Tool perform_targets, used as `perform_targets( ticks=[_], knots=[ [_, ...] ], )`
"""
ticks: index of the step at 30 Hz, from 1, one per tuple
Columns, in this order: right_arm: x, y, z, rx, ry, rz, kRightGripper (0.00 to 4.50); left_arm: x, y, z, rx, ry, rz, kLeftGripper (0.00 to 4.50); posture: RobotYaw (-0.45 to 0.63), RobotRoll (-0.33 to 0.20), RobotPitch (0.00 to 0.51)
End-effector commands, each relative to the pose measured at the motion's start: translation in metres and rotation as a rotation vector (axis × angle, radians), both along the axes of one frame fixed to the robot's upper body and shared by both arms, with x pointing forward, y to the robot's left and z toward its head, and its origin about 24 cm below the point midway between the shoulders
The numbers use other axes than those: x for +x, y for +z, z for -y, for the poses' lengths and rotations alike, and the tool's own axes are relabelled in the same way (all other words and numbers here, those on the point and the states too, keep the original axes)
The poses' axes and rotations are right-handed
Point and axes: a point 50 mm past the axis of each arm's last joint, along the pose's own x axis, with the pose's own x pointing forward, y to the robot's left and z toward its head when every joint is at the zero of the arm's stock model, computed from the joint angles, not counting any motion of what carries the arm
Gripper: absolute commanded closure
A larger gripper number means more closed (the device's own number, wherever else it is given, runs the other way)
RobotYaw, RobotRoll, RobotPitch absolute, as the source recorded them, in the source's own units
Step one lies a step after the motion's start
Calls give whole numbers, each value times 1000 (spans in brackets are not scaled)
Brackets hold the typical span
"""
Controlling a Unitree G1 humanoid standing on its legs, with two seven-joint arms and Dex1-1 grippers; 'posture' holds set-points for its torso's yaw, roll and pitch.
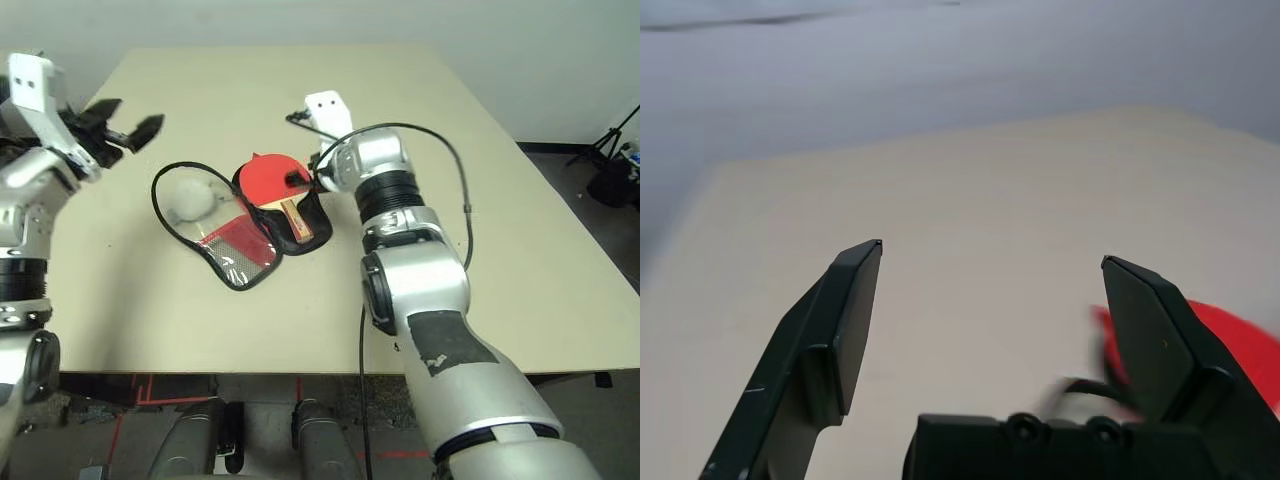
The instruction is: Store the ping-pong paddle in its case and zip it.
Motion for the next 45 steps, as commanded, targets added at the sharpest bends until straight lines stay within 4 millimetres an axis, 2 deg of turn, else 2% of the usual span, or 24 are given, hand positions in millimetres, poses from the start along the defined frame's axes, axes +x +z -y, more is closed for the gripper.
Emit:
perform_targets(
  ticks=[1, 4, 6, 10, 13, 16, 20, 21, 25, 27, 29, 31, 35, 40, 42, 45],
  knots=[
    [-5, 7, 11, -29, 54, 125, 23, -2, -12, -27, 31, 51, -60, 0, 87, 0, 66],
    [-11, 7, 26, -63, 68, 184, 23, -9, -30, -47, 66, 82, -147, 0, 80, 0, 66],
    [-15, 5, 35, -83, 66, 212, 23, -15, -48, -57, 78, 81, -236, 0, 71, 0, 72],
    [-21, 0, 50, -81, 17, 225, 23, -28, -89, -57, 105, 26, -396, 0, 59, 0, 77],
    [-25, -1, 58, -92, -9, 244, 23, -33, -115, -41, 94, -40, -488, 0, 50, 0, 78],
    [-27, -1, 63, -93, -29, 252, 23, -34, -133, -19, 79, -111, -541, 0, 40, 0, 81],
    [-28, 3, 73, -93, -82, 276, 23, -30, -160, 37, 47, -266, -598, 0, 25, 0, 85],
    [-28, 3, 74, -94, -89, 280, 23, -28, -163, 45, 41, -281, -601, 0, 24, 0, 85],
    [-28, 6, 76, -92, -104, 289, 23, -18, -162, 82, -1, -382, -583, 0, 20, 0, 86],
    [-28, 7, 79, -91, -114, 294, 23, -6, -155, 109, -13, -440, -551, 0, 16, 0, 92],
    [-27, 9, 81, -83, -130, 299, 23, 8, -144, 133, -36, -477, -507, 0, 11, 0, 95],
    [-27, 9, 81, -78, -136, 301, 23, 19, -132, 148, -57, -490, -467, 0, 7, 0, 105],
    [-27, 5, 82, -52, -162, 281, 23, 32, -122, 161, -86, -470, -426, 0, 4, 0, 118],
    [-27, -5, 83, 10, -189, 228, 23, 39, -122, 163, -92, -413, -414, 0, 9, 0, 130],
    [-28, -10, 84, 104, -215, 159, 23, 41, -117, 162, -99, -415, -390, 0, 10, 0, 134],
    [-35, -33, 75, 408, -201, -158, 23, 38, -99, 154, -131, -444, -323, 0, 31, 0, 130]
  ],
)
